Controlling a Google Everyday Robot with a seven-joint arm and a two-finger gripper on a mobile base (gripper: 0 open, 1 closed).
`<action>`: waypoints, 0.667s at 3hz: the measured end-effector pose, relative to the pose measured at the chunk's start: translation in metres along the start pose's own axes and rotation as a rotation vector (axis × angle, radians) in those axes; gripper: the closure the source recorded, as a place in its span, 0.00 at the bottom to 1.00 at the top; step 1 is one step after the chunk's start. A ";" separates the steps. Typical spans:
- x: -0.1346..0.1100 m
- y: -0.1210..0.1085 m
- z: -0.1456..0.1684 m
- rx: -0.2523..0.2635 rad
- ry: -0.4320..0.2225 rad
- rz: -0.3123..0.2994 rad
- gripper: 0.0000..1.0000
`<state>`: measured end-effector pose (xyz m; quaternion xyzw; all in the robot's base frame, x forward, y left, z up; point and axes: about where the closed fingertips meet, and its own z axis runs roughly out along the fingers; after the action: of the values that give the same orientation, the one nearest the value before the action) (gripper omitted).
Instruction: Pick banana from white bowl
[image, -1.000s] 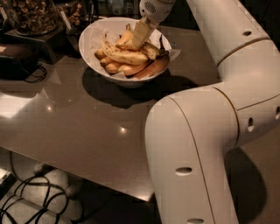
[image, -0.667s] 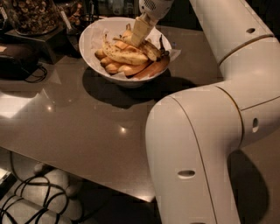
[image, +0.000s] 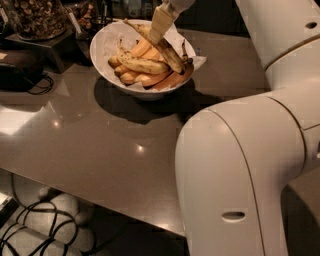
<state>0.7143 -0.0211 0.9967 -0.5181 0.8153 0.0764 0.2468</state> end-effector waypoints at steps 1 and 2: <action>-0.003 -0.003 0.005 0.006 -0.007 0.003 1.00; -0.005 0.019 -0.018 0.014 -0.019 -0.040 1.00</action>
Offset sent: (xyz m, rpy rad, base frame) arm -0.0441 0.0017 0.0257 -0.0016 -0.0624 0.0410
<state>0.6933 -0.0157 1.0120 -0.5318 0.8030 0.0709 0.2597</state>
